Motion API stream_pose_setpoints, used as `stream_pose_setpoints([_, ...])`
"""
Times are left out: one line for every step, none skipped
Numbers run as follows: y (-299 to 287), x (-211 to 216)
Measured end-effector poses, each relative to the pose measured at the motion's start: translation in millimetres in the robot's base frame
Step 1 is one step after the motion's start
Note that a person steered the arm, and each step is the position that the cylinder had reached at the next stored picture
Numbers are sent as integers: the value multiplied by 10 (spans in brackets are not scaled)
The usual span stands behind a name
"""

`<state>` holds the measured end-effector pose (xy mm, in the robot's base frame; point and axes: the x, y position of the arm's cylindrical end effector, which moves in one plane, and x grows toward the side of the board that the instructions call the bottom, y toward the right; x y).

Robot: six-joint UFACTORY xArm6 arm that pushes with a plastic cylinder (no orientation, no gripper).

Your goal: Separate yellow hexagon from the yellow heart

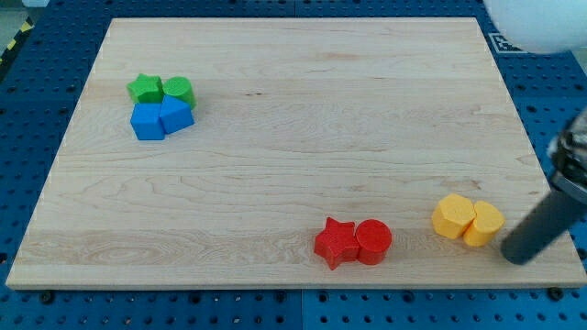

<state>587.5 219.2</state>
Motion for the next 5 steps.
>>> stream_pose_setpoints([-224, -382])
stream_pose_setpoints([-433, -592])
stream_pose_setpoints([-391, -530])
stream_pose_setpoints([-162, -228])
stream_pose_setpoints([-371, -102])
